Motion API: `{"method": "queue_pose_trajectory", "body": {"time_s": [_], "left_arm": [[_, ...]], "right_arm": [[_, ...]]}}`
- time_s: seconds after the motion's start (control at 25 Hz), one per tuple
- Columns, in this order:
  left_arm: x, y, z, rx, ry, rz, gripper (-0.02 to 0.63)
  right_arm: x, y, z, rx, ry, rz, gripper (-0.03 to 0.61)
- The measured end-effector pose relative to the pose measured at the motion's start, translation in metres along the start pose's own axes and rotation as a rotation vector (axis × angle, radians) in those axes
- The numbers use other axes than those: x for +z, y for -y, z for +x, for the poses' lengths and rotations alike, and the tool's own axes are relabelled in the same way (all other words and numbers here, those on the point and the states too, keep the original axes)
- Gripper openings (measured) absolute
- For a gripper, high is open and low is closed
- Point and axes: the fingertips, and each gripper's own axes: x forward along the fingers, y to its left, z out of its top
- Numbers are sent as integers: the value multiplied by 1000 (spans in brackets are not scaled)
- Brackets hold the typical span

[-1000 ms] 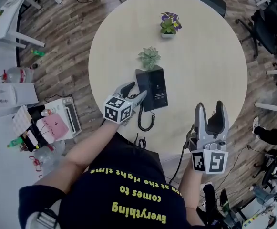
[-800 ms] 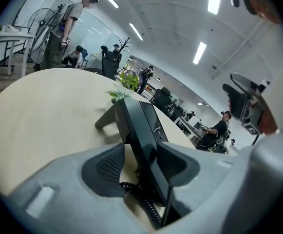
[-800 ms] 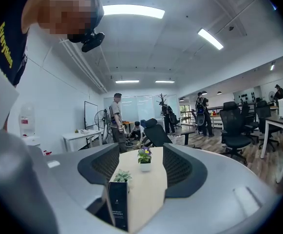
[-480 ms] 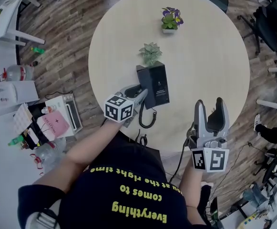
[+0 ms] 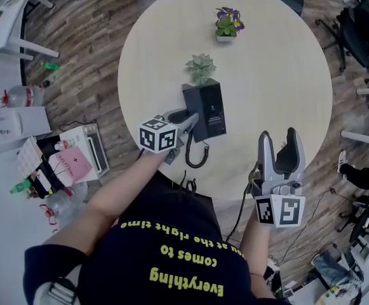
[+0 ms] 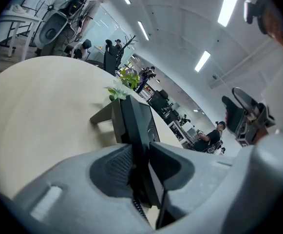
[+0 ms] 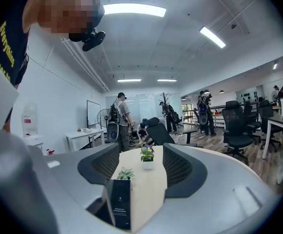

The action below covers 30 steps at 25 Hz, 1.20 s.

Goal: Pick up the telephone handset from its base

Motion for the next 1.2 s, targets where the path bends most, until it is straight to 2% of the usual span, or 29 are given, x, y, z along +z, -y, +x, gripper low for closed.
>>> {"method": "queue_pose_trajectory", "body": {"time_s": [0.16,0.24,0.48,0.8,1.2], "left_arm": [[5,15,-7,-18,25,19,97],[12,27,-13,-35,56,39,79],[44,52,-30,-48,115,195,75],[98,83,-68,-36,244,368,75],[155,139,-117,-64,418,502,75]], "right_arm": [[3,3,-6,-24,6,-4,254],[5,1,-10,-26,11,-6,220],[12,-5,-17,-21,35,-10,147],[38,-11,-27,-38,107,-36,95],[64,-17,-49,-37,185,-73,24]]}}
